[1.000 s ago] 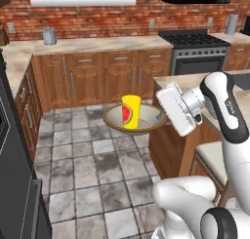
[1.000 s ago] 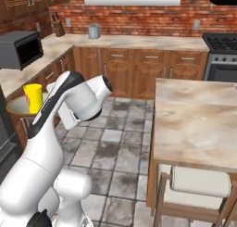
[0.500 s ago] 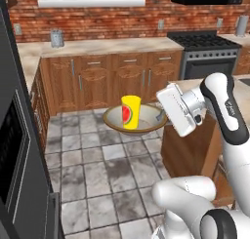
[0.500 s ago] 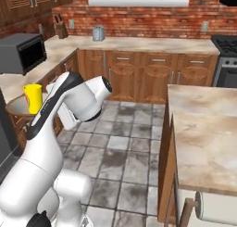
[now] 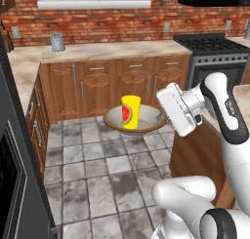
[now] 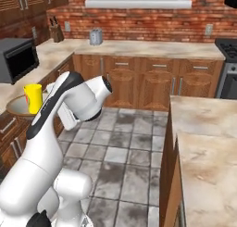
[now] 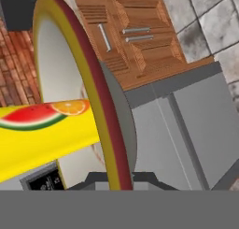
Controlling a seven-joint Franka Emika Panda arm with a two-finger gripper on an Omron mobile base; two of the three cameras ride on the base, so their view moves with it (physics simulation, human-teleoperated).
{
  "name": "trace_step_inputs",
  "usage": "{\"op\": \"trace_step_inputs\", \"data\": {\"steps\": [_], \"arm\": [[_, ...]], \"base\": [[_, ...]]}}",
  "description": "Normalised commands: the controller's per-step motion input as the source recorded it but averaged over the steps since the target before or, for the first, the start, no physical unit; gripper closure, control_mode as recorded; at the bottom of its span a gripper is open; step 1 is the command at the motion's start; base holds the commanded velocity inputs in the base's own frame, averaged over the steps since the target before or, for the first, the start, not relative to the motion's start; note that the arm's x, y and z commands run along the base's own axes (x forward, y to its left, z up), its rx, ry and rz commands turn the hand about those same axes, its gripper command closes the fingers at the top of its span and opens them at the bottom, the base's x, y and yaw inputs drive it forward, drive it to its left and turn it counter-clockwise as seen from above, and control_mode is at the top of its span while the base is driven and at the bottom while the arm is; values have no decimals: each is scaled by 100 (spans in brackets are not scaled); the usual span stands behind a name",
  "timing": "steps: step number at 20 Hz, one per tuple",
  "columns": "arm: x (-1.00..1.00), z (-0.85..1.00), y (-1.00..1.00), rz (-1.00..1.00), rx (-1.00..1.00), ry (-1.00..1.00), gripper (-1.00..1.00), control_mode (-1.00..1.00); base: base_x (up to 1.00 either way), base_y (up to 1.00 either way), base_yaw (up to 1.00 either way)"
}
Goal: Place the cup inside the bowl on the dining table and move the bowl to any counter.
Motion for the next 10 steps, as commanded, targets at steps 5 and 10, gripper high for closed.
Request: {"op": "trace_step_inputs", "data": {"steps": [5, 10], "arm": [[0, 0, 0, 0, 0, 0, 100, 100], [0, 0, 0, 0, 0, 0, 100, 100]], "base": [[61, 28, 0], [58, 29, 0]]}}
